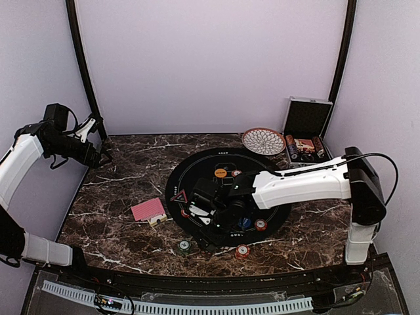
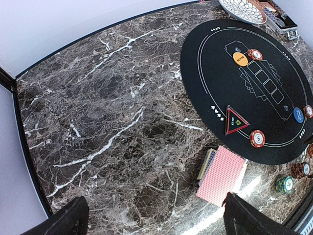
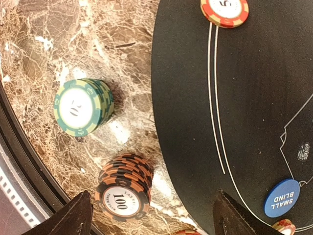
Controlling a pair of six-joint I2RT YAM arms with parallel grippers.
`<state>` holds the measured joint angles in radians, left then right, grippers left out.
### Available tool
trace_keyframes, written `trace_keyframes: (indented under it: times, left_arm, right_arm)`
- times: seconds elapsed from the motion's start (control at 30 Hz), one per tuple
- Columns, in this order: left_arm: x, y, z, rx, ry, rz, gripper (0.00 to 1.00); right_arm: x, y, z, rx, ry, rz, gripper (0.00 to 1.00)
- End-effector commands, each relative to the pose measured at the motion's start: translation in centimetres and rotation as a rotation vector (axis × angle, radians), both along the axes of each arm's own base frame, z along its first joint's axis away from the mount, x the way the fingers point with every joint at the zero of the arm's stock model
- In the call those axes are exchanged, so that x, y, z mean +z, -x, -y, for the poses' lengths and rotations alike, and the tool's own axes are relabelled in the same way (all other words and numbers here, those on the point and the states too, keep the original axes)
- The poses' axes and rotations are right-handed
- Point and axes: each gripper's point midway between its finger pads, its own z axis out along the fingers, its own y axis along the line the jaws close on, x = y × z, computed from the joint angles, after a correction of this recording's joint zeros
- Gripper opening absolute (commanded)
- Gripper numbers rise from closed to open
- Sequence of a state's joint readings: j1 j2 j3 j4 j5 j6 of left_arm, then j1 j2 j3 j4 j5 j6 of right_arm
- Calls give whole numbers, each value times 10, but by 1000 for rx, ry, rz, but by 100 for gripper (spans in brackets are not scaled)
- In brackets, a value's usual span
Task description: Distribute texas hold em gaming equipment
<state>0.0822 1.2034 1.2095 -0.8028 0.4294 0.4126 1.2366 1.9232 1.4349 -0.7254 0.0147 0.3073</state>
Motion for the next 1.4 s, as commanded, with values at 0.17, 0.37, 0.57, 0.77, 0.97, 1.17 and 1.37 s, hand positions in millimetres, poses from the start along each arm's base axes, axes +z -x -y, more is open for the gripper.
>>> trace_keyframes:
  times: [0.17,0.37,0.57,0.77,0.97,1.17,1.37]
  left_arm:
    - [13,6,2,-20,-7,34,99]
    - [14,5,3,-22,-6,36,99]
    - [15,6,3,-21,-6,35,99]
    - [16,8,2,-21,-11,39,99]
    - [15,9,2,-21,-12,36,99]
    - [16,9,2,-20,-15,39,99]
    - [15,10,1,-19,-22,39,99]
  right_arm:
    - [1,13,-19,86,-35,-30,85]
    - [-5,16,-16,115,-15,-37,85]
    - [-13,19,-17,129,1,-36,84]
    - [-16,20,-21,135,1,-37,81]
    - [-15,19,-22,133,-4,-31,70]
    - [-17,20,-21,136,-1,-33,61]
    - [-21,23,-21,152,12,-34,61]
